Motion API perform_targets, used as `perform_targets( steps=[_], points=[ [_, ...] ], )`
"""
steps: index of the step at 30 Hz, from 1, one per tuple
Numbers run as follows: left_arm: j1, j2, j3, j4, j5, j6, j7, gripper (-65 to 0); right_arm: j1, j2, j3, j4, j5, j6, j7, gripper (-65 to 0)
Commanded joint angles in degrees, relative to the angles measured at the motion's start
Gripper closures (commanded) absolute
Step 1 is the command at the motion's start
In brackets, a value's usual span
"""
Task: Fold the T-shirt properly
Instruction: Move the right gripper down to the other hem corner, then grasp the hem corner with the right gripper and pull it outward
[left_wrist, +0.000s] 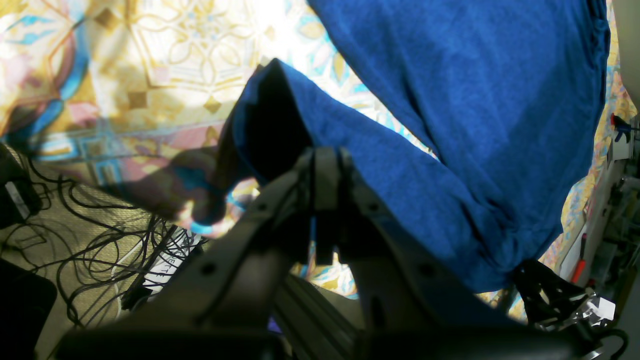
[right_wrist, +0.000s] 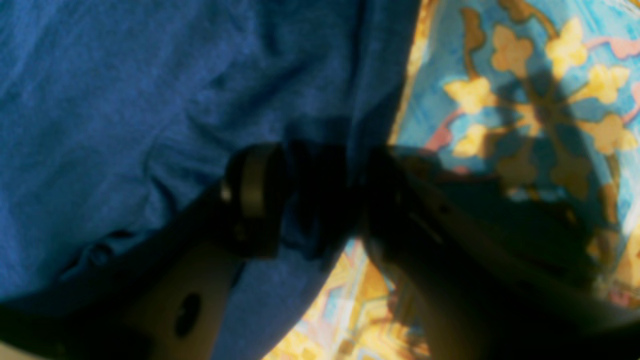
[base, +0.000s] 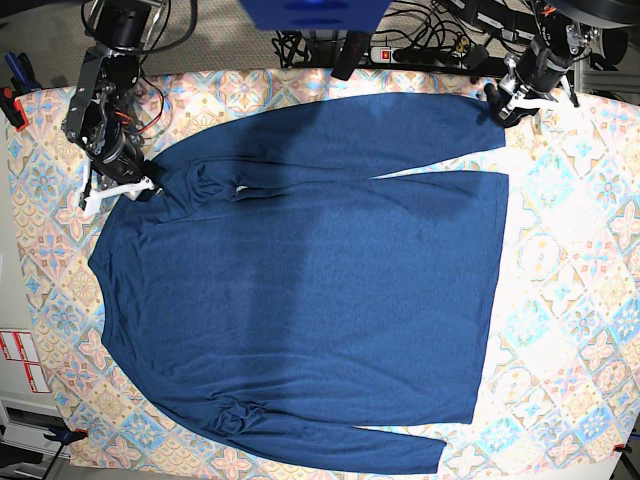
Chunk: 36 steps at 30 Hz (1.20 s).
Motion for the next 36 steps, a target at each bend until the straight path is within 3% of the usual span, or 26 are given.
perform_targets(
  steps=[1,14,20,24,27,30,36],
  points=[
    [0.50,-0.39,-0.34,0.63,-0.71,-0.56,-0.53,0.0,0.04,0.45,0.12,-0.03,-0.31,-0.30,-0.86,-25.0],
    [-0.11,-0.39,-0.34,0.63,-0.63,-0.56,-0.36,0.0,5.23,0.45,-0.06,-5.57,-0.39,-0.21,-0.95,-20.4],
    [-0.11,-0.48,-0.34,0.63,-0.63,-0.56,-0.36,0.0,4.79,0.45,0.38,-5.13,-0.39,-0.21,-1.03,-0.4],
    [0.15,-0.57,-0.34,0.63,-0.63,-0.56,-0.36,0.0,2.68,1.15,4.25,-5.04,0.57,-0.12,-1.03,-0.4],
    [0.24,-0.65,-0.34,0.63,-0.63,-0.56,-0.36,0.0,1.19,1.42,6.44,-5.04,5.67,3.13,-1.12,-0.4],
    [0.50,-0.65,-0.43,0.63,-0.63,-0.56,-0.36,0.0,-0.48,3.88,7.15,-5.04,9.72,7.35,-1.12,-0.4],
    [1.03,-0.65,-1.49,0.98,-0.63,-0.56,-0.27,0.0,-3.30,6.16,7.41,-3.20,14.29,11.92,-1.12,-0.5]
  ],
)
